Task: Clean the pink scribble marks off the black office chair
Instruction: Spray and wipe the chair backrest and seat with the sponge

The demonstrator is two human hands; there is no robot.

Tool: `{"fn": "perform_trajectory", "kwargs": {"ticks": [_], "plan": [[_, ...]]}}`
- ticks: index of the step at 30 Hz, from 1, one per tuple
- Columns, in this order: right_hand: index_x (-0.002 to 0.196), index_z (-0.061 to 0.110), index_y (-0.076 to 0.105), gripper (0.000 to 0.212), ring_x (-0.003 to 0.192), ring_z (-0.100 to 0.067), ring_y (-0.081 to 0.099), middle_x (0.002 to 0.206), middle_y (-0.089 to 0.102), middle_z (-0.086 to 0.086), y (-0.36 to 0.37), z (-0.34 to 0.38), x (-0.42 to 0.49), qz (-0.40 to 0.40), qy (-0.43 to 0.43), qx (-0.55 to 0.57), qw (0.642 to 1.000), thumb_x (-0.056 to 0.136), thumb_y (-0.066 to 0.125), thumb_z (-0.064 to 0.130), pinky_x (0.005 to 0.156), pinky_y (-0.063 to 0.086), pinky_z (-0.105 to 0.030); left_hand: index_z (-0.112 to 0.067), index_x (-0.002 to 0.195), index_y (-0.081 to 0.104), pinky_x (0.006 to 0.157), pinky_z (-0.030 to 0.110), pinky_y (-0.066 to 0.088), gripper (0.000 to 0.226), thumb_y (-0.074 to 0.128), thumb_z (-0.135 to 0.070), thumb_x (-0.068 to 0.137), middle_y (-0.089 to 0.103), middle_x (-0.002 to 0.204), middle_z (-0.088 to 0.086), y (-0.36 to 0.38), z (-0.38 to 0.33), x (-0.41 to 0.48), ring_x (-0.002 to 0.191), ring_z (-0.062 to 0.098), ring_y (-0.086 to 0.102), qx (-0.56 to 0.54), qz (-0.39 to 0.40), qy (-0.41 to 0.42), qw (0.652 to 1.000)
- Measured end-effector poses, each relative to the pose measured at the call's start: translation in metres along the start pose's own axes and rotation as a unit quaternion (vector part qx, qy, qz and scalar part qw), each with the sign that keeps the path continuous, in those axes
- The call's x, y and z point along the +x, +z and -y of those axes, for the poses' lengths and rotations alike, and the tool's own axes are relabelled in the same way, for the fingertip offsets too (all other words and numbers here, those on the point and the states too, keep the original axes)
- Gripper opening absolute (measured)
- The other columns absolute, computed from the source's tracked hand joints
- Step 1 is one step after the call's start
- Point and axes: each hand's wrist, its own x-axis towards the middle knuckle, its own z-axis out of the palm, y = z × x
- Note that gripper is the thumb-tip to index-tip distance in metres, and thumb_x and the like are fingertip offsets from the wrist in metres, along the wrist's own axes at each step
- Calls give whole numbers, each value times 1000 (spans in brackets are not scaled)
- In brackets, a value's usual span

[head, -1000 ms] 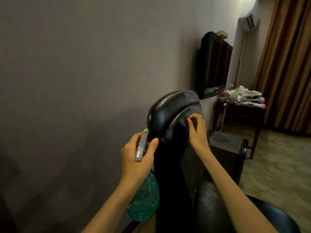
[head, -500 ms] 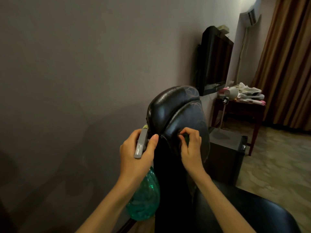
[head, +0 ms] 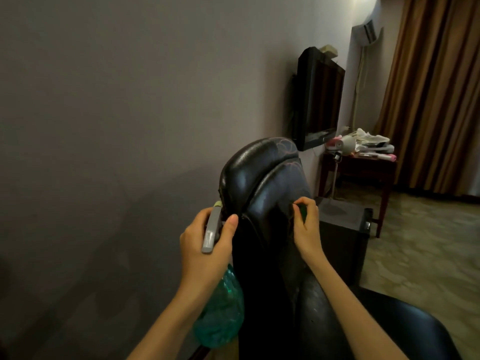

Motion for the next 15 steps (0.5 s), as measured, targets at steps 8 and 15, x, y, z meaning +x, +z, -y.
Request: {"fn": "perform_trajectory", "kwargs": {"ticks": [8, 15], "plan": [[96, 48, 42, 13, 103, -2, 40, 103, 46, 4, -3, 21, -113, 54, -116, -38, 991, 88, 41, 38, 89, 29, -7, -23, 91, 65, 60, 26, 53, 5, 66, -23, 86, 66, 76, -2, 1, -1, -7, 71, 10, 64, 2, -10, 6, 1000], [103, 23, 50, 16, 92, -7, 39, 99, 45, 3, 15, -20, -48, 14, -131, -56, 990, 89, 42, 26, 88, 35, -23, -22, 89, 65, 59, 36, 51, 4, 64, -26, 87, 63, 74, 1, 5, -1, -13, 65, 16, 60, -3, -12, 15, 1000]]}}
